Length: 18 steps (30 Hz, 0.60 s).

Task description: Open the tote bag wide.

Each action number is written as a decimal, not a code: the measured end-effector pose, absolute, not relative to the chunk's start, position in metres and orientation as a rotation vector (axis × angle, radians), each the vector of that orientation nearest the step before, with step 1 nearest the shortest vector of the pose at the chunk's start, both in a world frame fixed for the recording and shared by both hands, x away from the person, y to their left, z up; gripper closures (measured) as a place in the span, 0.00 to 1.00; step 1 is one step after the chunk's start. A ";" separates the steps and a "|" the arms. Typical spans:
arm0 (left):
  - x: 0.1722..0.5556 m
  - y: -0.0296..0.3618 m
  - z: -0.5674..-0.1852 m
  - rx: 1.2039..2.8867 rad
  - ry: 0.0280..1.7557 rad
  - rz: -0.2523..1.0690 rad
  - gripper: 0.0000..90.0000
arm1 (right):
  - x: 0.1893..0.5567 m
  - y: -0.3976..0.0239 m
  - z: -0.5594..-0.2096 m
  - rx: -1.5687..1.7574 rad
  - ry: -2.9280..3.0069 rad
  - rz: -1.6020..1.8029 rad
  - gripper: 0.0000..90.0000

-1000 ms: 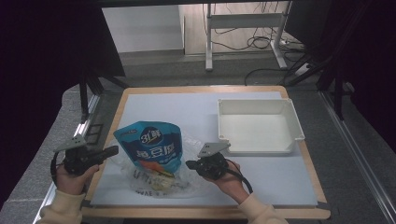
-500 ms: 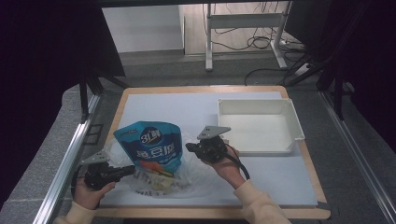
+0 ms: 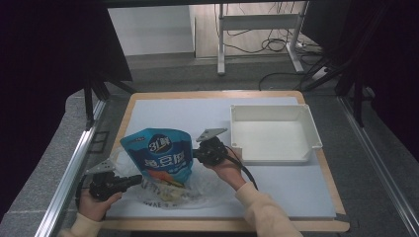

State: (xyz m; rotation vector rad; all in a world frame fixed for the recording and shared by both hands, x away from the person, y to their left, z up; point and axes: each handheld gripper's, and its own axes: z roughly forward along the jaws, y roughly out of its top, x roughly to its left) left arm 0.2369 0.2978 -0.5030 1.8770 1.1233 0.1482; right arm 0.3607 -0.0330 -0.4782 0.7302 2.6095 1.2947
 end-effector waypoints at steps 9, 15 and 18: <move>0.243 0.298 -0.509 1.879 1.155 0.156 1.00 | 0.366 -0.020 -0.496 0.761 2.637 1.251 0.99; 0.245 0.294 -0.520 1.909 1.175 0.118 1.00 | 0.369 -0.020 -0.502 0.784 2.630 1.235 0.99; 0.244 0.294 -0.525 1.926 1.175 0.086 1.00 | 0.370 -0.021 -0.503 0.799 2.621 1.222 0.99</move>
